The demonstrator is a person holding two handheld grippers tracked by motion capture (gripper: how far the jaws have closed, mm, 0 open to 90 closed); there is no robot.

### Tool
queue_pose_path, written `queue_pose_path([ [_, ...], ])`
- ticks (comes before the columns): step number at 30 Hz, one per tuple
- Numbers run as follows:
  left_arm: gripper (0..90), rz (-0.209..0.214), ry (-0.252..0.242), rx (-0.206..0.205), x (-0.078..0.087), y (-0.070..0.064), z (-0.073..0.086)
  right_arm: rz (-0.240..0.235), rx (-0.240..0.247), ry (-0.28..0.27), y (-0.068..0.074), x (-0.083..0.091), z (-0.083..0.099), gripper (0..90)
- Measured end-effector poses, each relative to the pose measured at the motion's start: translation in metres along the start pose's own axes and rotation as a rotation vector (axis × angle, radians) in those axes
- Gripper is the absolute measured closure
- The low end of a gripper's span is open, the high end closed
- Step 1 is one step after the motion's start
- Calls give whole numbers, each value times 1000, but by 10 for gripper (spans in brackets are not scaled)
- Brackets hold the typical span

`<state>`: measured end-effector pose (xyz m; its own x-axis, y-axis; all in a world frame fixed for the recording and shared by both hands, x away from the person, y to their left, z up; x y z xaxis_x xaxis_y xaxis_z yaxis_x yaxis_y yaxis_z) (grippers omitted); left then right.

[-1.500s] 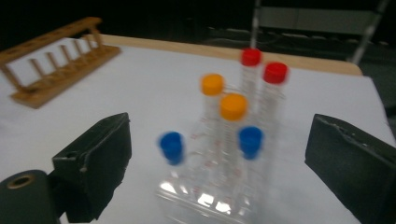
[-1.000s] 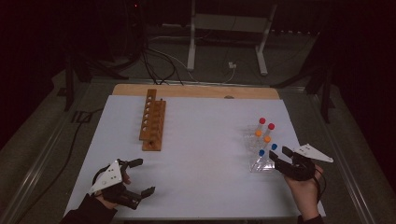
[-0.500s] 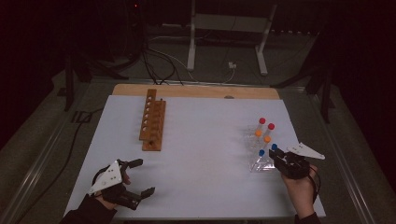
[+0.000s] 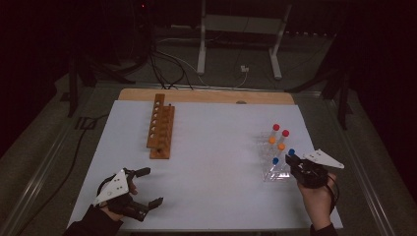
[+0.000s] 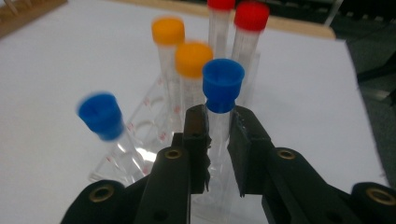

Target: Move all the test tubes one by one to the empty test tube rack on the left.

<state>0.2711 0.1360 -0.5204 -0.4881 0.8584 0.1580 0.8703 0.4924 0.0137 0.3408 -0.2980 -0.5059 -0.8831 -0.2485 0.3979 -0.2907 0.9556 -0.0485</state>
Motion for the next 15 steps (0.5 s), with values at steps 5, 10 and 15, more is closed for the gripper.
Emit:
queue_pose_path([
  [5,6,1,7,7,0,0,0,8,19,-49,2,13,-16,765],
  [10,6,1,8,9,0,0,1,10,38,-102,6,27,-32,765],
  [15,6,0,8,9,0,0,1,-3,73,-156,19,37,-47,765],
])
Point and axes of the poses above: each handheld gripper's, and its own axes: x roughly backward along the jaws, z roughly out of its underside, y roughly to its left, the point moved 9 cm from there along -x, roughly forward along the jaws, and after that the axes turned 6 degrees about -y, right-handed, at the moved point
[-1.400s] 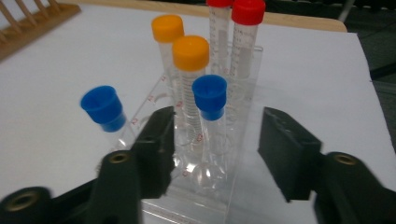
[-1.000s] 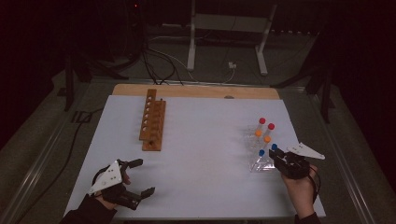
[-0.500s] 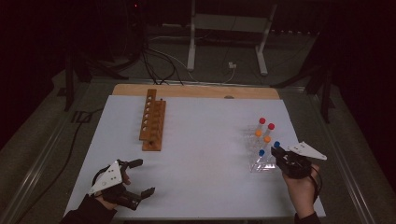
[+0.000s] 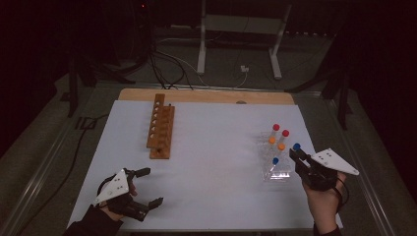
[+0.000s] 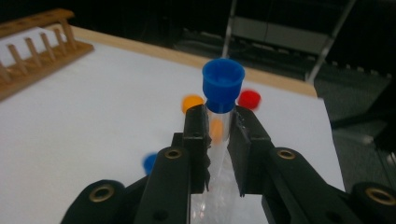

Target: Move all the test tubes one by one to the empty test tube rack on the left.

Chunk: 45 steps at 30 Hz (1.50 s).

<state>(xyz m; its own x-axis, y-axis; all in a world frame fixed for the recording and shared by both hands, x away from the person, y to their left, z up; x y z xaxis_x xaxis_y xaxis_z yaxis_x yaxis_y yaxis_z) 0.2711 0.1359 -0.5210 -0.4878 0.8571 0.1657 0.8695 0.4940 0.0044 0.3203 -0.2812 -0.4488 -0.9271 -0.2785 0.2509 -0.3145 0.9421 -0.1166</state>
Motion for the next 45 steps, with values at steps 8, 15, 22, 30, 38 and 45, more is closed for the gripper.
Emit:
queue_pose_path([
  [8,5,-2,10,9,-1,0,0,-44,11,-19,14,-9,-12,765],
  [15,6,69,-20,52,-8,-13,-10,-118,9,-25,39,-17,-17,765],
  [22,6,137,1,110,-18,-23,-28,-215,30,19,72,-25,-7,765],
  [30,6,190,-14,122,-41,-28,-59,-313,49,45,107,-27,-2,765],
  [38,36,208,-3,43,-73,-30,-86,-408,77,84,142,-29,10,765],
  [45,66,218,7,10,-104,-37,-97,-462,82,101,161,-28,14,765],
])
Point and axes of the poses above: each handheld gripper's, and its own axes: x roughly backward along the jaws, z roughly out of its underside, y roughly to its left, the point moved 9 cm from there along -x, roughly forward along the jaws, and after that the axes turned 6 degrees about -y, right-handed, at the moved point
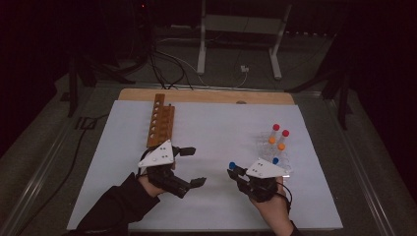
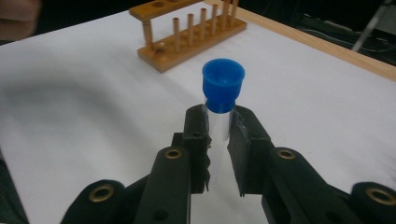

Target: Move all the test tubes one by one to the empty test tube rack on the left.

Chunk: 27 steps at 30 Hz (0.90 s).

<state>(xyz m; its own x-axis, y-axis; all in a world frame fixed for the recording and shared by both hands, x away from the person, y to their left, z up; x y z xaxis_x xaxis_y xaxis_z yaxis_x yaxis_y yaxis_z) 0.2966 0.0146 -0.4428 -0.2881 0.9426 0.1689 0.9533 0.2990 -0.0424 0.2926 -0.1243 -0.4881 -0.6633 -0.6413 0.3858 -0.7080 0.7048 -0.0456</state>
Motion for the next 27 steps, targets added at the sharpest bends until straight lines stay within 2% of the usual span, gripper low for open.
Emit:
queue_pose_path([
  [4,163,0,-5,-1,-17,-1,-1,-21,6,8,8,-4,1,765],
  [5,163,-9,0,-4,-21,0,0,-28,10,10,9,-5,1,765],
  [9,235,12,19,2,-34,-3,3,-40,10,16,12,-6,2,765],
  [11,260,9,34,-11,-39,-3,5,-41,10,17,13,-6,2,765],
  [12,320,9,41,-11,-41,-4,6,-44,9,16,13,-7,2,765],
  [15,406,4,52,-16,-46,-3,11,-48,8,22,13,-8,4,765],
  [17,428,-3,58,-22,-49,-3,13,-48,7,24,14,-8,4,765],
  [20,532,2,66,-36,-51,-3,15,-48,9,23,13,-8,3,765],
  [21,549,2,71,-52,-51,-4,16,-46,9,21,13,-8,3,765],
  [27,666,11,89,-70,-54,-6,18,-44,11,19,13,-8,3,765],
])
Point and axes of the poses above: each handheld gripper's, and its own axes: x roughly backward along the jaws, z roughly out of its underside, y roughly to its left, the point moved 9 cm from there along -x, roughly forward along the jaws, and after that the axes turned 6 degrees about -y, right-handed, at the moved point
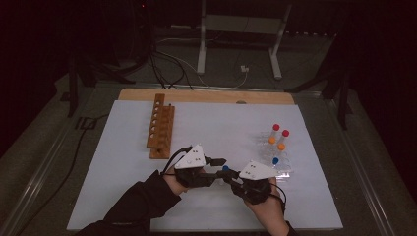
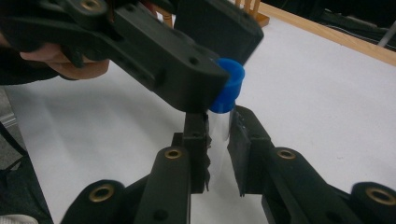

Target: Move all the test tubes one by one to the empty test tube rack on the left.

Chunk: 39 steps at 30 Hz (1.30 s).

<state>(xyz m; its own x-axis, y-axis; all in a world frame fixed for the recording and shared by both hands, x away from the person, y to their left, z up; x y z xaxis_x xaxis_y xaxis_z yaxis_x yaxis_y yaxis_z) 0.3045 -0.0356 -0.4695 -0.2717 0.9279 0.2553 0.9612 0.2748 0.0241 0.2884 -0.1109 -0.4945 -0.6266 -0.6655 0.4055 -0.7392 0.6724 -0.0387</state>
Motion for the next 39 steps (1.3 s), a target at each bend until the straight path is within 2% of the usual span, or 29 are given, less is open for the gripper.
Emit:
queue_pose_path([
  [2,679,7,5,1,-1,-1,1,0,0,0,0,0,0,765],
  [3,729,8,4,1,-2,-1,1,0,0,-1,0,0,0,765],
  [6,750,10,-2,6,-3,-1,0,3,2,-2,0,0,-1,765],
  [12,772,3,2,-10,-5,0,0,1,-11,-2,-2,1,0,763],
  [14,777,10,4,-6,-4,1,-1,-25,-24,-12,-2,1,-1,746],
  [16,778,7,11,-7,-2,2,-2,-25,-28,-20,-3,1,-1,676],
  [18,779,3,14,-10,0,4,-2,-6,-18,-28,-3,2,-2,558],
  [20,779,-3,15,-9,3,7,-2,11,-18,-37,-4,4,-4,477],
  [22,779,-13,13,0,7,12,-2,28,-34,-44,-8,5,-5,383],
  [24,779,-26,12,5,12,17,-3,32,-40,-52,-9,7,-5,358],
  [26,779,-40,13,8,17,22,-3,55,-42,-70,-14,13,-8,245],
  [28,779,-60,17,11,23,29,-3,64,-46,-80,-18,17,-10,182],
  [32,779,-101,7,30,35,45,-5,65,-65,-88,-22,21,-10,129],
  [34,779,-134,-4,37,45,55,-7,44,-87,-87,-25,22,-7,34],
  [39,779,-172,-14,32,55,68,-12,36,-90,-97,-25,21,-6,0],
])
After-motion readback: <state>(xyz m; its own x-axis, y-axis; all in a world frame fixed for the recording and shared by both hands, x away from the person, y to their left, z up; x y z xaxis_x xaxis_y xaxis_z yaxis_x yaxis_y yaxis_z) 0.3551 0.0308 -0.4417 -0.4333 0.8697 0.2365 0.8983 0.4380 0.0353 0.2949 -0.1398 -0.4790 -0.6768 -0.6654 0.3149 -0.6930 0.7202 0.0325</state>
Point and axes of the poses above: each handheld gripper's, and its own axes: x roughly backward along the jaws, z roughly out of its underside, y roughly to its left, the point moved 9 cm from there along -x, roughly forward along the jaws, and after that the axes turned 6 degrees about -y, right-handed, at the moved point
